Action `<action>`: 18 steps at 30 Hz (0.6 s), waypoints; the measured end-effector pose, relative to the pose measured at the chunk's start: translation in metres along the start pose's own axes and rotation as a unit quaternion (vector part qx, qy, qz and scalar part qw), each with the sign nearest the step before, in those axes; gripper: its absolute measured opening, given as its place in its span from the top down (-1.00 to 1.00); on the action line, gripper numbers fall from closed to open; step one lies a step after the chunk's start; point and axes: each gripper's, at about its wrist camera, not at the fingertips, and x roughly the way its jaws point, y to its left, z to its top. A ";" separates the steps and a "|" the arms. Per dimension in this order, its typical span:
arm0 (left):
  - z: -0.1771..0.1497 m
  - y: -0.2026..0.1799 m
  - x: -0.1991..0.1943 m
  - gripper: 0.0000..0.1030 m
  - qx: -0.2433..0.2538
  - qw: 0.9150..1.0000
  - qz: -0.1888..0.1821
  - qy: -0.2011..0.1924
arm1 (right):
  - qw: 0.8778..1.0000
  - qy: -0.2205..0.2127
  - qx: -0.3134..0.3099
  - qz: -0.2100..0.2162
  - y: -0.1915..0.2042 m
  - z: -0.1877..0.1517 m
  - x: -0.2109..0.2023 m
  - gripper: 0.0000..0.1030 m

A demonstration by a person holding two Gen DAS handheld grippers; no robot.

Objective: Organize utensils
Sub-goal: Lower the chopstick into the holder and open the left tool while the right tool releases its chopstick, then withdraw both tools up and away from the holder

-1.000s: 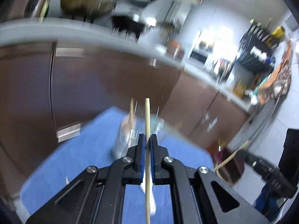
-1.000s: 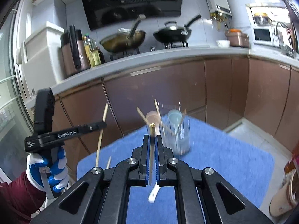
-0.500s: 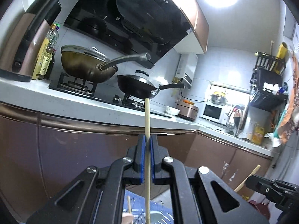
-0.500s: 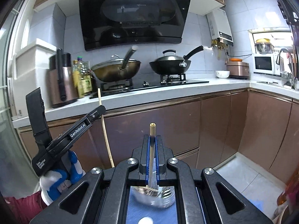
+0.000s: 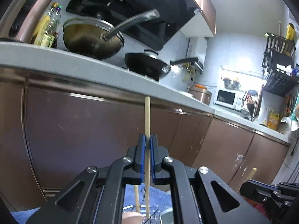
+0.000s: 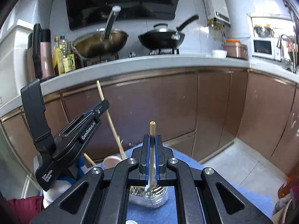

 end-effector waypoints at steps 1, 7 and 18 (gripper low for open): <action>-0.003 0.001 0.001 0.87 0.001 1.000 -0.003 0.007 | 1.000 0.003 0.002 0.003 0.000 -0.004 0.001 0.89; 0.003 0.009 -0.023 0.26 0.007 1.000 -0.011 0.010 | 1.000 -0.010 0.007 0.000 0.007 -0.009 -0.013 0.60; 0.060 0.020 -0.130 -0.31 0.029 1.000 -0.006 -0.003 | 0.998 -0.064 0.014 -0.008 0.028 -0.006 -0.106 -0.09</action>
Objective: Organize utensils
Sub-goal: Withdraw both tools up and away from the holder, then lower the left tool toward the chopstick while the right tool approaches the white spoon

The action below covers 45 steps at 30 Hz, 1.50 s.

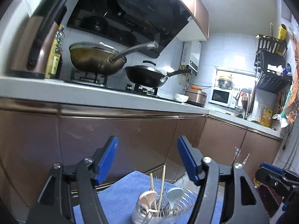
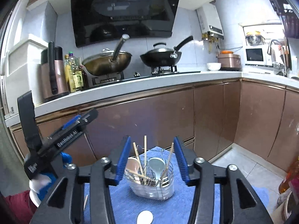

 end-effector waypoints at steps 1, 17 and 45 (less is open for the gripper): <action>0.002 0.001 -0.009 -0.35 0.002 1.000 0.000 0.001 | 1.000 -0.003 0.000 -0.002 0.003 -0.001 -0.009 -0.16; 0.032 0.022 -0.149 -0.43 0.020 0.999 -0.019 -0.017 | 0.998 -0.030 0.031 -0.048 0.021 -0.031 -0.119 -1.00; -0.013 0.092 -0.220 -0.68 -0.028 0.998 0.039 0.048 | 0.988 -0.139 0.071 -0.010 0.031 -0.073 -0.206 -1.00</action>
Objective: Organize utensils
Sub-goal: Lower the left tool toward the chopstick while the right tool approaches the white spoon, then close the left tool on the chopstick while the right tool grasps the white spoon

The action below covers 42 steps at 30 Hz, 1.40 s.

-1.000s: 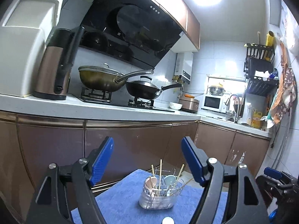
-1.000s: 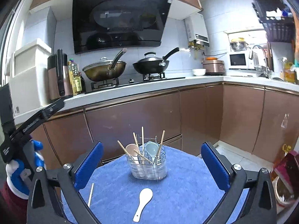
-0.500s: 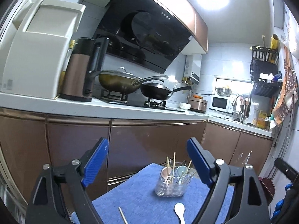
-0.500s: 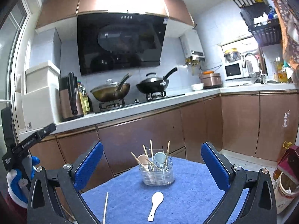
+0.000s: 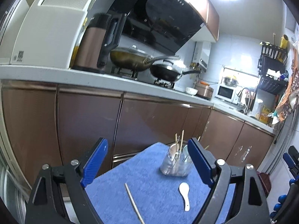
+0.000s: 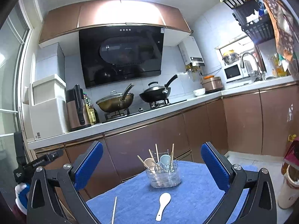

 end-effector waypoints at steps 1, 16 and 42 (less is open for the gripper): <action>-0.004 0.003 0.004 -0.68 -0.003 1.000 0.003 0.010 | 1.000 0.004 0.003 0.001 0.000 -0.001 0.001 -1.00; -0.068 0.032 0.083 -0.68 -0.050 0.984 0.020 0.168 | 0.987 0.136 0.071 -0.043 -0.054 -0.052 0.047 -1.00; -0.168 0.076 0.259 0.39 -0.180 0.886 0.023 0.426 | 0.938 0.337 0.076 -0.019 -0.090 -0.145 0.164 -0.35</action>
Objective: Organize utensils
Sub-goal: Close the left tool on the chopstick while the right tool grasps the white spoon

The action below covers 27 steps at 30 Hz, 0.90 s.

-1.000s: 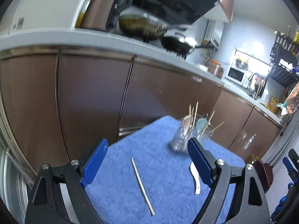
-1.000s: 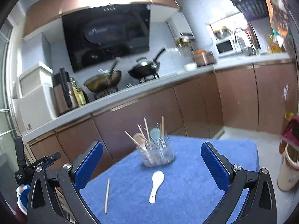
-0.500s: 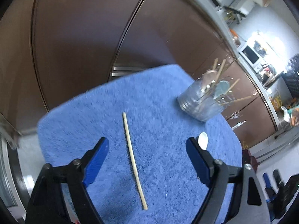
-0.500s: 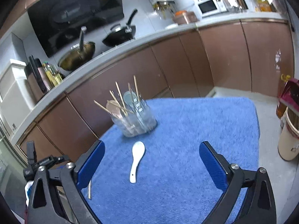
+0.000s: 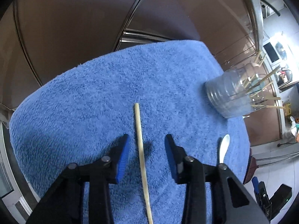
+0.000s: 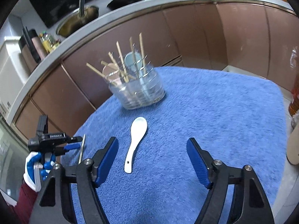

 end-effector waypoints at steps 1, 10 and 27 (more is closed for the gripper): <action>0.001 -0.001 0.003 0.42 0.003 1.000 0.003 0.004 | 1.000 0.007 -0.005 0.003 0.002 0.001 0.007 -0.31; 0.010 0.003 0.012 0.83 0.006 1.000 0.024 0.007 | 0.995 0.078 -0.048 0.037 0.011 0.024 0.073 0.17; 0.009 0.019 0.009 0.89 -0.014 1.000 -0.012 -0.002 | 0.972 0.203 -0.084 0.081 0.012 0.056 0.174 0.41</action>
